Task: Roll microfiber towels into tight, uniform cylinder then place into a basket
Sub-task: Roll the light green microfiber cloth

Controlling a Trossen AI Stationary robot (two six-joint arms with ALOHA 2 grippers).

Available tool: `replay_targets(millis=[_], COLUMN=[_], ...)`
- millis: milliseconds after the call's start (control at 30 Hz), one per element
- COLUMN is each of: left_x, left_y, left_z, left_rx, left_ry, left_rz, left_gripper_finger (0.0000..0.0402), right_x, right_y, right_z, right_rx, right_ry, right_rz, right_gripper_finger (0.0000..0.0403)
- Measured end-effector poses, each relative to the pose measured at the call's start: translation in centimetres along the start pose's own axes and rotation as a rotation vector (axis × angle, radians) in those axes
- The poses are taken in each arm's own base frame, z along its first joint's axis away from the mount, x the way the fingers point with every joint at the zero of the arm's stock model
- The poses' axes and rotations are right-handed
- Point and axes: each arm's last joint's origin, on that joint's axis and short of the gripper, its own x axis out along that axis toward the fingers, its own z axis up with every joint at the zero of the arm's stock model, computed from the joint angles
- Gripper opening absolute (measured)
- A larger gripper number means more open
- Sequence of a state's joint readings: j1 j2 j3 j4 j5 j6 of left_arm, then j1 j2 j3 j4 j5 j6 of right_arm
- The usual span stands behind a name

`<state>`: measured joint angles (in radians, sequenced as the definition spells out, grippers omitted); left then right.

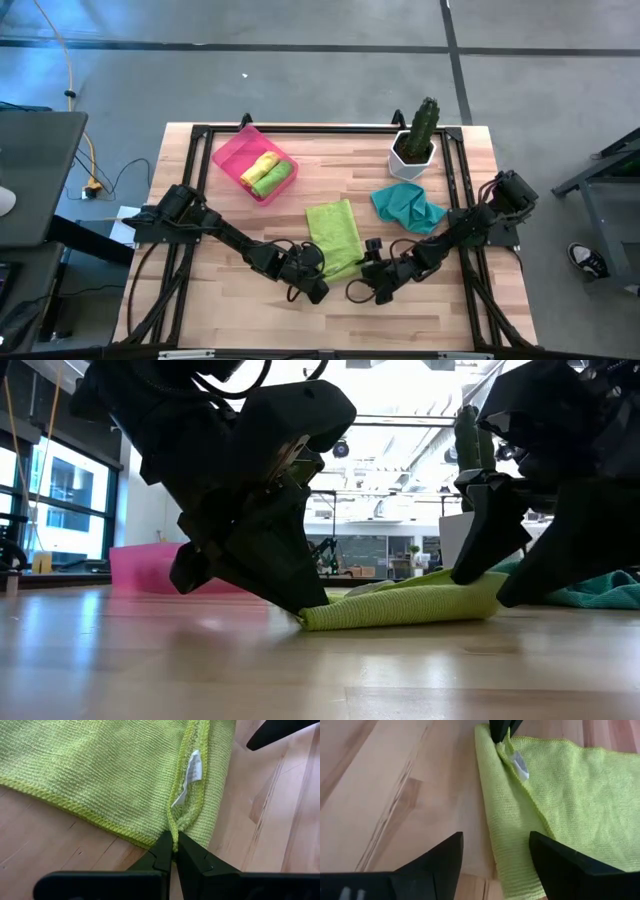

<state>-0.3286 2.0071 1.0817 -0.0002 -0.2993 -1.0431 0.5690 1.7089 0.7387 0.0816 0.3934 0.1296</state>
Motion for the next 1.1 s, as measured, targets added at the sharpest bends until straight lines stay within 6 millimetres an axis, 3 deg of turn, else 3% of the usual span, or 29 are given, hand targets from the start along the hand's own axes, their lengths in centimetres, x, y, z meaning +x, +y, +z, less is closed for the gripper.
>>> replay_targets(millis=[433,667,833,1100], left_x=[0.0,0.0,0.1,-0.1], left_y=[0.0,0.0,-0.2,-1.3], left_z=[0.0,0.0,0.1,0.8], left_rx=[0.025,0.039,0.09,0.288], left_ry=[0.0,-0.003,-0.009,-0.023], left_rz=[0.0,-0.005,-0.022,-0.048], left_gripper_finger=[0.001,0.001,0.0018,0.0057], right_x=[0.4,0.6,0.6,0.5], right_y=[-0.9,-1.1,-1.0,-1.1], right_z=[-0.6,-1.0,-1.2,-1.5], right_rx=[0.001,0.091,0.148,0.242], right_ry=[0.068,0.116,0.138,0.173], right_rz=[-0.027,-0.009,0.012,-0.009], right_gripper_finger=[0.0222,0.021,0.0155,0.0018])
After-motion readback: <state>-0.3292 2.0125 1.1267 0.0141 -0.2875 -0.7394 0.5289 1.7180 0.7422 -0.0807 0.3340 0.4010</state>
